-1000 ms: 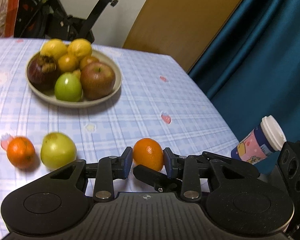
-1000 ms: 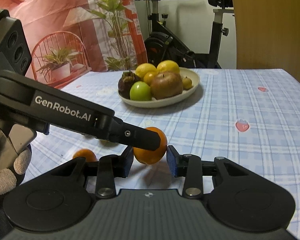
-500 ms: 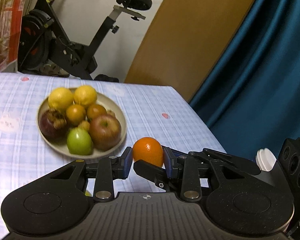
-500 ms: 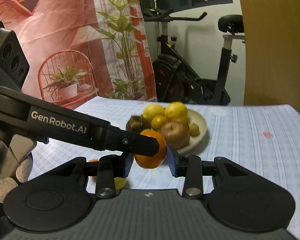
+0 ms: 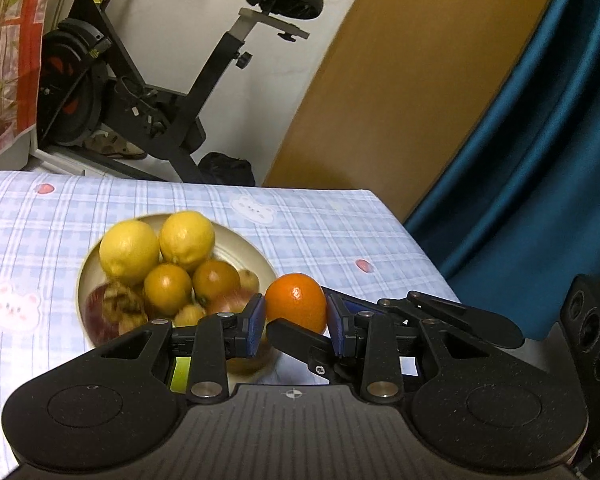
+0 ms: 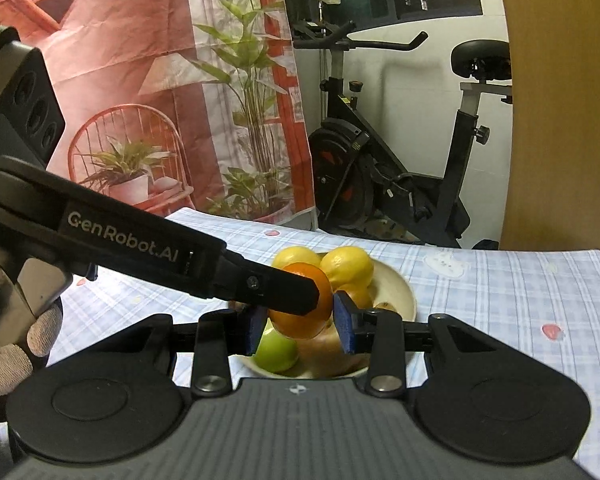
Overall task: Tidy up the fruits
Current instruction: 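Lift the orange with the left gripper and carry it over the plate, then lower the orange onto the plate and open the left gripper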
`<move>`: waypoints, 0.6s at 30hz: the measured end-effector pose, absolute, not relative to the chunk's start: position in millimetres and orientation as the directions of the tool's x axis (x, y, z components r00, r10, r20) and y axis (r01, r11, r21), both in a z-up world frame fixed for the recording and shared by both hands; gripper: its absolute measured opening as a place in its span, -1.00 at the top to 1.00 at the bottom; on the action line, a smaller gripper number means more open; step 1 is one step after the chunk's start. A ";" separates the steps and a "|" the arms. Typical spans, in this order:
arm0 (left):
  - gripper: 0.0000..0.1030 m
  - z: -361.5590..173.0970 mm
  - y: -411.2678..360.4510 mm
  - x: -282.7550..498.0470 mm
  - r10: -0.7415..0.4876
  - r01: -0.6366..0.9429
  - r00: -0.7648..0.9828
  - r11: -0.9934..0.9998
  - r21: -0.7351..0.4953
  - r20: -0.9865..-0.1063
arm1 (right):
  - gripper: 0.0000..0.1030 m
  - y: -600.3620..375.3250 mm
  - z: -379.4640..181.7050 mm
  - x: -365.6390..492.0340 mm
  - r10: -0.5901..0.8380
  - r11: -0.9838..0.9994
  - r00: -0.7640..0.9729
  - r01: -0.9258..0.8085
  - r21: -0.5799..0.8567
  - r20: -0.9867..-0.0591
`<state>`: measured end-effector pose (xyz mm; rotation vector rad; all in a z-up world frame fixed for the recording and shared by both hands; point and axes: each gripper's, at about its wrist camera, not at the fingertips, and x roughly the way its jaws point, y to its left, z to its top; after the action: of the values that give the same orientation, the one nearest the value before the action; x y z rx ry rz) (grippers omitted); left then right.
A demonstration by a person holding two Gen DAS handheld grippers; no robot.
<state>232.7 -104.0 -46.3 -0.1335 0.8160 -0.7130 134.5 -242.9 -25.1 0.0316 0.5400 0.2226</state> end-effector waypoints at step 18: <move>0.31 -77.5 -97.3 301.7 -0.570 0.450 0.460 0.811 -0.375 -0.681 | 0.25 -256.6 -69.0 222.4 0.260 0.966 0.777 -0.215 0.146 -0.573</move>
<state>301.7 -97.3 -77.5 -0.1490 0.8944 -0.6306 222.4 -256.6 -69.0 0.0743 0.6302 0.2567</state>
